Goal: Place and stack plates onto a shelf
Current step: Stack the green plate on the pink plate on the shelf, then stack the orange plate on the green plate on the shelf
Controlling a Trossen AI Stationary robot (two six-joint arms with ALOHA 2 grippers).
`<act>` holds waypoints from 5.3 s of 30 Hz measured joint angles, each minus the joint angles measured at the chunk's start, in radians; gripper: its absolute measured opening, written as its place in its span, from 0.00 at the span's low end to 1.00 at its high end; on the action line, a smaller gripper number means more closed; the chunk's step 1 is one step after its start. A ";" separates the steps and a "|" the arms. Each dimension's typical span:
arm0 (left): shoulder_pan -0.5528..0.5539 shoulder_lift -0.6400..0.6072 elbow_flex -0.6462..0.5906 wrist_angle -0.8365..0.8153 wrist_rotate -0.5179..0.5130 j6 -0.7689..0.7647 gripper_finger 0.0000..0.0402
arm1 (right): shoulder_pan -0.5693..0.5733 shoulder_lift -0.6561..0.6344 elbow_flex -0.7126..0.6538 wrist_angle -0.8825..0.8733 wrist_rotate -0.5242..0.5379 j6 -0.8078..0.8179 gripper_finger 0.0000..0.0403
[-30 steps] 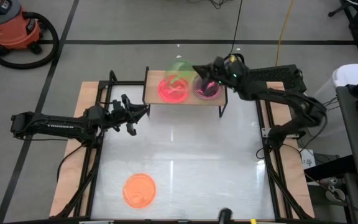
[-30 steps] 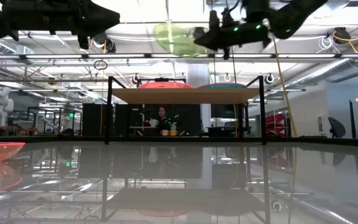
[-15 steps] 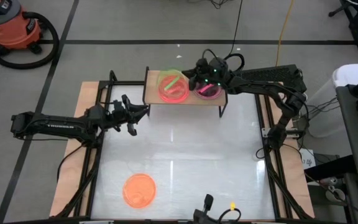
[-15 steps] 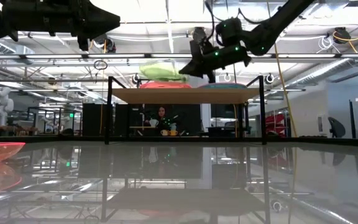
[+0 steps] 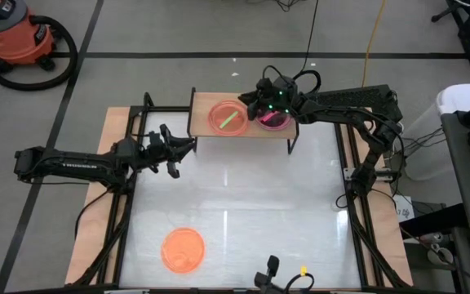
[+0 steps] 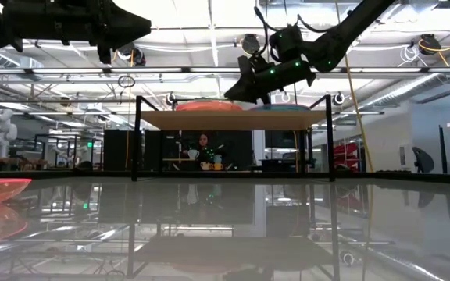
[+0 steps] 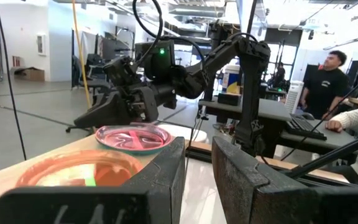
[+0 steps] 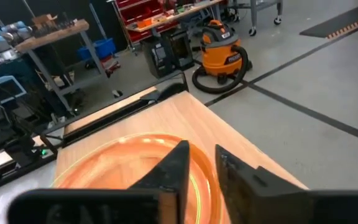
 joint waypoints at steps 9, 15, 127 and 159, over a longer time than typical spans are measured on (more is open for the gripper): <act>-0.004 0.000 0.000 -0.059 0.006 -0.014 0.21 | 0.007 -0.105 0.000 0.005 -0.150 -0.046 0.29; -0.005 0.000 0.000 -0.146 -0.018 -0.016 0.21 | 0.103 -0.291 -0.068 0.001 -0.209 -0.133 0.26; -0.473 0.810 0.443 -1.007 0.498 -0.429 0.57 | 0.600 -0.683 -0.685 0.177 0.293 -0.286 0.23; -0.163 0.775 1.080 -1.510 -0.014 0.141 0.01 | 0.680 -0.850 -0.684 0.170 0.288 -0.314 0.23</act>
